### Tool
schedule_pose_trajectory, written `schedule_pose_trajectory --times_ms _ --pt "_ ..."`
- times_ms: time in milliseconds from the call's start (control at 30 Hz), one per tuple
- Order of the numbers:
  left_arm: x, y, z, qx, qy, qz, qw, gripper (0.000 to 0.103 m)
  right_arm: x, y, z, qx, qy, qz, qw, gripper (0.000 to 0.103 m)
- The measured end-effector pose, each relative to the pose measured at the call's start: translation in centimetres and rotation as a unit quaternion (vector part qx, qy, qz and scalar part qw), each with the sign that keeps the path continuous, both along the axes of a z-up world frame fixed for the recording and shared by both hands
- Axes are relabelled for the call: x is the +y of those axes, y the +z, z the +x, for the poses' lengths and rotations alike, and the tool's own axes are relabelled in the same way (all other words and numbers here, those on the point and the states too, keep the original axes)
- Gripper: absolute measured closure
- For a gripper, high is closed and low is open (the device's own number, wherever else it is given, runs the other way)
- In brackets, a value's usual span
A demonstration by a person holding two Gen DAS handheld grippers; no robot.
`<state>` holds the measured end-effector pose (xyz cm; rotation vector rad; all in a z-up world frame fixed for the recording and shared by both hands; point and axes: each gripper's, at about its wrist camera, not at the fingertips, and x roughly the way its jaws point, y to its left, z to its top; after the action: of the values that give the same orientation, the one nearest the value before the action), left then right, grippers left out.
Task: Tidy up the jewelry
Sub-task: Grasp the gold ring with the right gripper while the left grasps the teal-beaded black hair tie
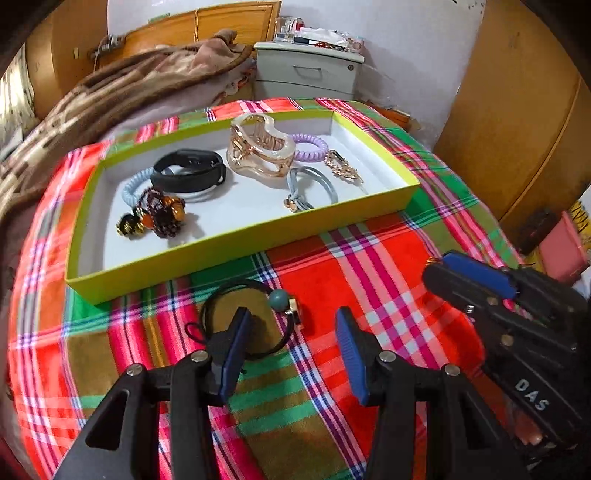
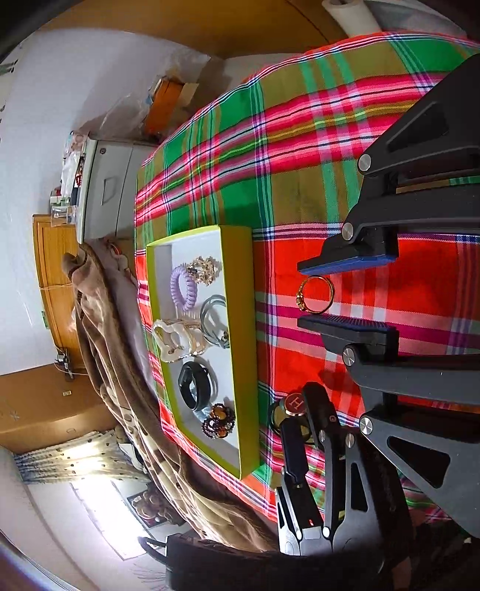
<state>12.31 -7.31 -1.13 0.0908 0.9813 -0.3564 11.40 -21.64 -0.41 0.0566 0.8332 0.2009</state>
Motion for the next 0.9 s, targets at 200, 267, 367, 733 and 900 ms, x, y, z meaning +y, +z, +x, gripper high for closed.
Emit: schedule_pose_trajectory --times_ms 200,267,367,733,900 --pt "-0.4 -0.2 0.0 -0.006 -0.002 0.015 0.9999 0.069 -0.3 0.0 -0.1 0.001 -0.003 0.002 1.000 0.080" --pt "-0.2 -0.2 0.1 -0.007 0.001 0.014 0.9999 0.074 -0.3 0.0 -0.1 0.001 -0.002 0.002 1.000 0.080" --pt "0.0 -0.2 0.2 -0.006 0.006 0.011 0.9999 0.082 -0.3 0.1 -0.1 0.001 0.000 0.002 1.000 0.080" --pt "0.4 0.0 -0.1 -0.007 0.004 -0.003 1.0000 0.092 0.0 0.1 -0.1 0.000 -0.001 0.001 1.000 0.080" --pt "0.7 0.4 -0.4 -0.011 0.007 -0.008 0.9999 0.092 0.2 0.2 -0.2 -0.003 -0.001 0.001 1.000 0.080"
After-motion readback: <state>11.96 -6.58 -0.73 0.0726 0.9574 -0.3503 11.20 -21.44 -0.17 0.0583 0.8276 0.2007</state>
